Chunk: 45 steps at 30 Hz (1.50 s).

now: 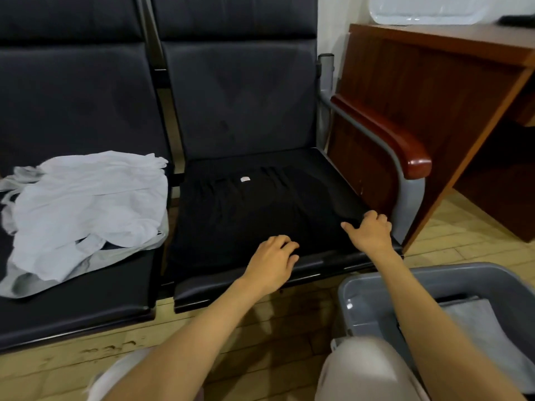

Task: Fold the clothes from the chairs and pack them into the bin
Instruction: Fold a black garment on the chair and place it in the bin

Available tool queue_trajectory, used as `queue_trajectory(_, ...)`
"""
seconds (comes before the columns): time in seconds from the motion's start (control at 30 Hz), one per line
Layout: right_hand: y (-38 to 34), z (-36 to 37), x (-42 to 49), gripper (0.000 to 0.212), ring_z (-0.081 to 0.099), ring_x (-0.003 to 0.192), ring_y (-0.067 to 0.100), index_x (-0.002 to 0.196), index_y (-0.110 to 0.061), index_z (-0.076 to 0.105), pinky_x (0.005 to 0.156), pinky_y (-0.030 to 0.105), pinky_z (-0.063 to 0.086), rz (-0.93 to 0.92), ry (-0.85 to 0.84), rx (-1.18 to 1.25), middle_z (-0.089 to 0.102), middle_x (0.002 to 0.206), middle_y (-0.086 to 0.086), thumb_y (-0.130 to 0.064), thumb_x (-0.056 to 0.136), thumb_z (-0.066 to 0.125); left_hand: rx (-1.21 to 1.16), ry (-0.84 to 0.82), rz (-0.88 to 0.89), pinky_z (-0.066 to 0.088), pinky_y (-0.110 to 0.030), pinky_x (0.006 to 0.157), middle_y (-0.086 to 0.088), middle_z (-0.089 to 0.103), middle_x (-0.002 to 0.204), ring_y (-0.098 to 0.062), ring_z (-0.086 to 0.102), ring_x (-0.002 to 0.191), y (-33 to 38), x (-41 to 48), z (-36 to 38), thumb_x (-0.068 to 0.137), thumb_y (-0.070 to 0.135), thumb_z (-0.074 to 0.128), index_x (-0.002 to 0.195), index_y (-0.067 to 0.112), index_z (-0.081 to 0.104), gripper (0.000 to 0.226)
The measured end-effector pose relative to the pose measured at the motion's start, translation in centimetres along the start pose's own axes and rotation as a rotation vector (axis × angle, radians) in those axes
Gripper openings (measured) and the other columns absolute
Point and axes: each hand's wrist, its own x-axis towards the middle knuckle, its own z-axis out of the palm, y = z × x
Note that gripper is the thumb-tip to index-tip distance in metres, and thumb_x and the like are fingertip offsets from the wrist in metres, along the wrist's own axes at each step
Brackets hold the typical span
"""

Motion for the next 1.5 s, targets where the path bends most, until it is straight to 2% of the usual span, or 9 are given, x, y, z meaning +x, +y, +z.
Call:
queue_trajectory(0.2,1.0,-0.9,0.7,0.034,0.057,0.104,0.029,0.101,0.001,0.060,0.088,0.038,0.042,-0.192,-0.039,0.282,0.061,0.107,0.017,-0.031,0.092,0.062,0.035,-0.019,-0.046,0.018,-0.034,0.115,0.004,0.033,0.148,-0.016,0.026,0.138,0.2,1.9,1.5,0.103,0.036,0.033,0.146,0.023,0.036,0.044)
queue_trajectory(0.37,-0.3,-2.3,2.0,0.016,0.046,0.070,0.017,0.090,-0.018,0.050,0.068,0.038,0.041,-0.438,0.008,0.604,0.045,0.073,0.012,-0.033,0.096,0.054,-0.008,-0.003,-0.072,0.021,-0.034,0.113,0.006,0.038,0.143,-0.015,0.031,0.133,0.1,2.3,1.7,0.102,0.040,0.035,0.143,0.024,0.041,0.044)
queue_trajectory(0.53,-0.7,-2.4,4.4,0.010,0.058,0.100,0.011,0.099,-0.019,0.053,0.089,0.037,0.048,-0.591,-0.125,0.454,0.060,0.091,-0.012,-0.025,0.094,0.059,-0.036,0.024,-0.116,0.031,-0.029,0.107,0.004,0.044,0.135,-0.015,0.040,0.123,-0.3,2.4,1.2,0.100,0.040,0.042,0.139,0.018,0.044,0.044)
queue_trajectory(0.77,3.4,-2.7,4.8,0.042,0.059,0.107,0.014,0.122,-0.019,0.058,0.101,0.033,0.042,-0.357,-0.550,0.196,0.065,0.109,0.000,-0.031,0.084,0.072,0.128,0.074,-0.035,0.027,-0.032,0.104,0.008,0.049,0.106,-0.014,0.048,0.107,0.7,2.2,0.6,0.093,0.042,0.050,0.107,0.024,0.059,0.024)
queue_trajectory(0.87,4.0,-3.4,4.3,0.018,0.049,0.063,0.010,0.088,-0.013,0.065,0.079,0.027,0.041,-0.283,-0.467,0.364,0.050,0.061,0.001,-0.030,0.086,0.069,0.150,0.032,-0.038,0.027,-0.035,0.104,0.010,0.041,0.099,-0.013,0.043,0.102,1.4,2.2,0.2,0.087,0.045,0.051,0.087,0.025,0.049,0.021)
queue_trajectory(0.97,3.9,-4.0,4.1,0.029,0.044,0.054,0.010,0.074,-0.013,0.061,0.065,0.023,0.041,-0.175,-0.448,0.308,0.045,0.055,0.000,-0.037,0.091,0.062,0.090,0.044,-0.008,0.028,-0.031,0.102,0.008,0.044,0.107,-0.012,0.042,0.105,2.5,2.6,0.8,0.086,0.055,0.051,0.096,0.025,0.053,0.032)
queue_trajectory(1.13,2.0,-2.4,6.1,0.022,0.058,0.087,0.019,0.102,-0.011,0.060,0.080,0.034,0.050,-0.097,-0.233,0.259,0.060,0.092,0.005,-0.032,0.095,0.057,0.031,0.067,0.209,0.033,-0.030,0.101,0.002,0.046,0.128,-0.017,0.043,0.118,5.6,4.0,3.2,0.089,0.043,0.059,0.135,0.023,0.049,0.051)
queue_trajectory(1.37,-0.8,-0.8,8.0,0.015,0.058,0.091,0.021,0.084,-0.012,0.058,0.084,0.036,0.047,-0.084,-0.302,0.041,0.061,0.091,0.008,-0.024,0.089,0.067,0.002,0.267,0.209,0.050,-0.034,0.065,-0.002,0.060,0.092,-0.021,0.060,0.079,8.7,6.5,5.8,0.069,0.026,0.081,0.097,0.017,0.067,0.033)
queue_trajectory(1.5,-2.1,-1.4,8.9,0.010,0.056,0.091,0.022,0.103,-0.010,0.054,0.070,0.030,0.048,0.041,-0.327,0.444,0.057,0.098,0.010,-0.015,0.094,0.053,-0.356,0.393,-0.068,0.040,-0.028,0.057,0.001,0.056,0.082,-0.014,0.056,0.069,8.8,7.0,3.9,0.094,0.024,0.055,0.089,0.015,0.052,0.010)
